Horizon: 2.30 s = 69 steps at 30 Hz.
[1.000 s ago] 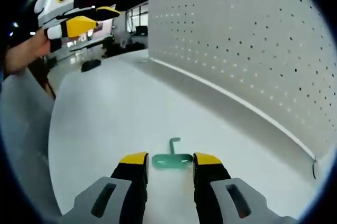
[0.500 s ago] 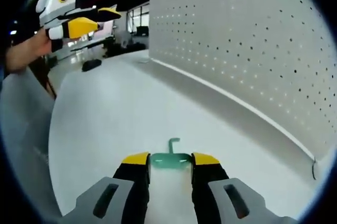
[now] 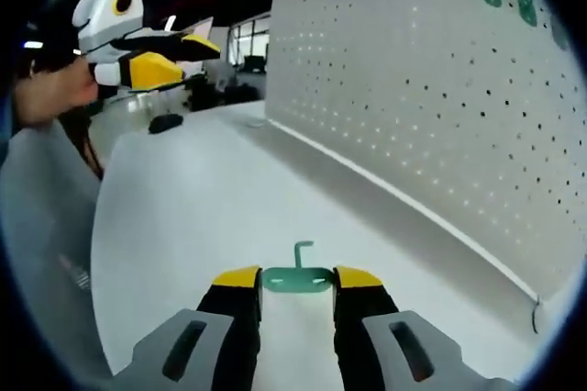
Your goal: Insert the hook assembly into the mounting plate slot until the hook locks in place.
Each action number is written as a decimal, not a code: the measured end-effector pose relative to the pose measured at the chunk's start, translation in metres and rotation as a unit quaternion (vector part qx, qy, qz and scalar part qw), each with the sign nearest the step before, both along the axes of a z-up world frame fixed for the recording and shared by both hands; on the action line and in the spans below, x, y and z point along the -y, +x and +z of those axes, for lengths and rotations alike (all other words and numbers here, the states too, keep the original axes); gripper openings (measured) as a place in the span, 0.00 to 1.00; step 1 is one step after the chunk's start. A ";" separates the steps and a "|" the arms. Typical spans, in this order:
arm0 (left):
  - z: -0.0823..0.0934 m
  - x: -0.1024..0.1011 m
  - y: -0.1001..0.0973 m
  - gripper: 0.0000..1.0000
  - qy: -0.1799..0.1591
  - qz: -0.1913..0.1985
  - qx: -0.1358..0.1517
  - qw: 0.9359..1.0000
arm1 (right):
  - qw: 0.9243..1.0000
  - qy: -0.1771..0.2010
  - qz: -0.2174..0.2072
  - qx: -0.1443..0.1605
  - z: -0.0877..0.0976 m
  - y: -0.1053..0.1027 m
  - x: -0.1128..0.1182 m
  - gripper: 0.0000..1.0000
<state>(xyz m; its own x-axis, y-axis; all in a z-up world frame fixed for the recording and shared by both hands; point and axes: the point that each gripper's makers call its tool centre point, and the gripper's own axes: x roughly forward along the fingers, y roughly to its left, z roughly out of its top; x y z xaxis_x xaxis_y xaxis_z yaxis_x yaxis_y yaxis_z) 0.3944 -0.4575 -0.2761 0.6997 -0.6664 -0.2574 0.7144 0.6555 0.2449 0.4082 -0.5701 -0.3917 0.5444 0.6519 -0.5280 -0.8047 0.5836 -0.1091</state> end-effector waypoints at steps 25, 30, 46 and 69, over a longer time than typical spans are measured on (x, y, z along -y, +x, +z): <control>-0.007 0.004 -0.002 0.35 -0.021 -0.015 -0.062 0.998 | 0.994 0.029 0.063 0.082 0.065 -0.006 -0.037 0.29; -0.008 0.006 -0.005 0.34 -0.026 -0.042 -0.088 0.995 | 0.991 0.026 0.091 0.097 0.072 -0.014 -0.044 0.29; -0.017 0.011 -0.008 0.32 -0.061 -0.095 -0.186 0.976 | 0.981 0.016 0.147 0.128 0.085 -0.028 -0.060 0.29; -0.030 0.032 -0.010 0.16 -0.128 -0.114 -0.317 0.933 | 0.969 0.014 0.196 0.153 0.090 -0.045 -0.074 0.29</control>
<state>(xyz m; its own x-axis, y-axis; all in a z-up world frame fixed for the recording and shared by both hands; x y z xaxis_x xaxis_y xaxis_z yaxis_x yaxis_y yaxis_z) 0.3847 -0.4900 -0.3063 0.2938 -0.8757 -0.3831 0.7897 0.4482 -0.4189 0.3629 -0.4964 -0.3019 0.3808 0.8514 -0.3607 -0.8976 0.2467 -0.3652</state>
